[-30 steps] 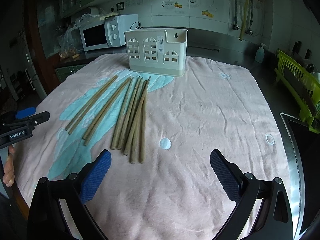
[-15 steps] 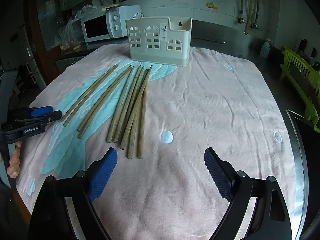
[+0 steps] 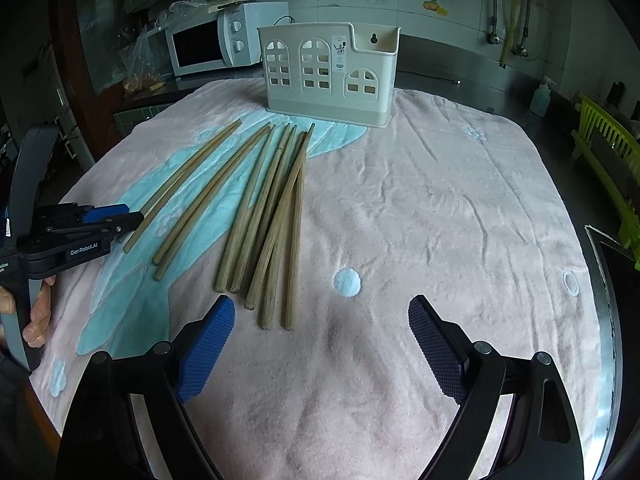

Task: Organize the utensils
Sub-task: 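Close the left gripper on a bamboo chopstick while the right gripper closes on another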

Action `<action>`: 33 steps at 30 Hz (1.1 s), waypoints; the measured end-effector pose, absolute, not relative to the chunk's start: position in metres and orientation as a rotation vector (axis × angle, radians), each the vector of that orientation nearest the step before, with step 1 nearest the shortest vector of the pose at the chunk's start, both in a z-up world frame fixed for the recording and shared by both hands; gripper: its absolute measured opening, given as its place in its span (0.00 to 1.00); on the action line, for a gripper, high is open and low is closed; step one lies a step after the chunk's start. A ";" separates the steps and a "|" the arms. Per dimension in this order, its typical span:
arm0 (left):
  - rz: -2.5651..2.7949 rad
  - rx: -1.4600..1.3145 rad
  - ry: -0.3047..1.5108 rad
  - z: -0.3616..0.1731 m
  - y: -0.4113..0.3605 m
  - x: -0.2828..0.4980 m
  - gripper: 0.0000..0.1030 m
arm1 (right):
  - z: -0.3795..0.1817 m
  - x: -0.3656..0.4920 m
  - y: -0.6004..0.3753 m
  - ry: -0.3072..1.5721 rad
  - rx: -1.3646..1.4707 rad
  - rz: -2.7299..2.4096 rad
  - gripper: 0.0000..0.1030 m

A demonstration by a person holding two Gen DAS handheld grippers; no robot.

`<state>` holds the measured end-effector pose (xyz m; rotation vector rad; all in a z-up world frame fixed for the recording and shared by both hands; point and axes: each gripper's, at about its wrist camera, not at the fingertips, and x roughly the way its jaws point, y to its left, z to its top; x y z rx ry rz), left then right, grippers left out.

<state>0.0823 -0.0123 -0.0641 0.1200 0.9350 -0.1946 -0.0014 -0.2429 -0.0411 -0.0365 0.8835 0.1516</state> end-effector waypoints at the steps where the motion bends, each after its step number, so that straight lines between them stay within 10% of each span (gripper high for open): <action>1: -0.194 0.119 0.934 -0.064 -0.012 0.083 0.27 | -0.042 -0.001 -0.242 0.885 -0.037 0.152 0.83; 14: -0.198 0.100 0.926 -0.063 -0.011 0.090 0.06 | -0.052 0.006 -0.248 0.926 -0.009 0.150 0.58; 33: -0.197 0.126 0.934 -0.064 -0.012 0.090 0.07 | -0.064 0.029 -0.229 0.965 -0.040 0.198 0.18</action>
